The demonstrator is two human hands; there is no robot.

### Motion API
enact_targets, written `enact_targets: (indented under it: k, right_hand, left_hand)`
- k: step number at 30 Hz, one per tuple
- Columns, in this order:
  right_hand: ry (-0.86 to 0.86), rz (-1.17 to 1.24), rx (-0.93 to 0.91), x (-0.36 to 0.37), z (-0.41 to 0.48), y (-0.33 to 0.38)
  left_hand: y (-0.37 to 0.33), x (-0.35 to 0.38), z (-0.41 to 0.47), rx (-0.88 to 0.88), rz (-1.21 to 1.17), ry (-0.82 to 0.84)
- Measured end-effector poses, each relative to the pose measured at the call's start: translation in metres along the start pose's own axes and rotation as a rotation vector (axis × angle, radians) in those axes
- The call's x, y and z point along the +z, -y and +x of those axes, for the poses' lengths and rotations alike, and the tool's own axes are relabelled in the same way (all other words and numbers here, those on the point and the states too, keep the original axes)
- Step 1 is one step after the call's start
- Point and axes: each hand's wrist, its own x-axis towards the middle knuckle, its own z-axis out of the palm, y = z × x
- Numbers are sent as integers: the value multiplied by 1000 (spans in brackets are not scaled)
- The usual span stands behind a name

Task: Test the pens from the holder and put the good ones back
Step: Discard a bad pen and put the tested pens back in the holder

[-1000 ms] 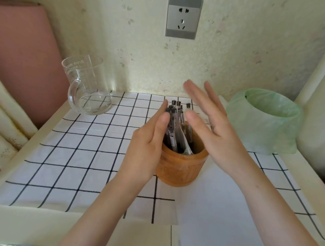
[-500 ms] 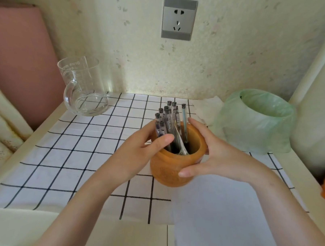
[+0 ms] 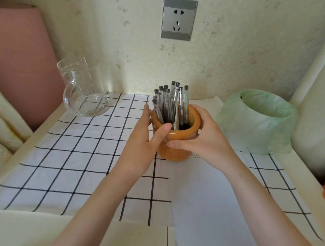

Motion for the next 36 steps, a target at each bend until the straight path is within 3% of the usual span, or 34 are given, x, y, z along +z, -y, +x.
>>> enact_targets:
  k: [9,16,32,36]
  right_hand:
    - [-139,89,11,15,34,-15]
    - [-183,186,-3,18,45,-25]
    - [-134,147,-72,19,42,-41]
    - [-92,146,-23,19,38,-37]
  left_hand:
    - [7,11,30,-112,-174,-195]
    - [15,22,42,-101,-211,-186]
    - [14,21,40,-107,-286,-107]
    - [9,18,33,-184,-276,-129]
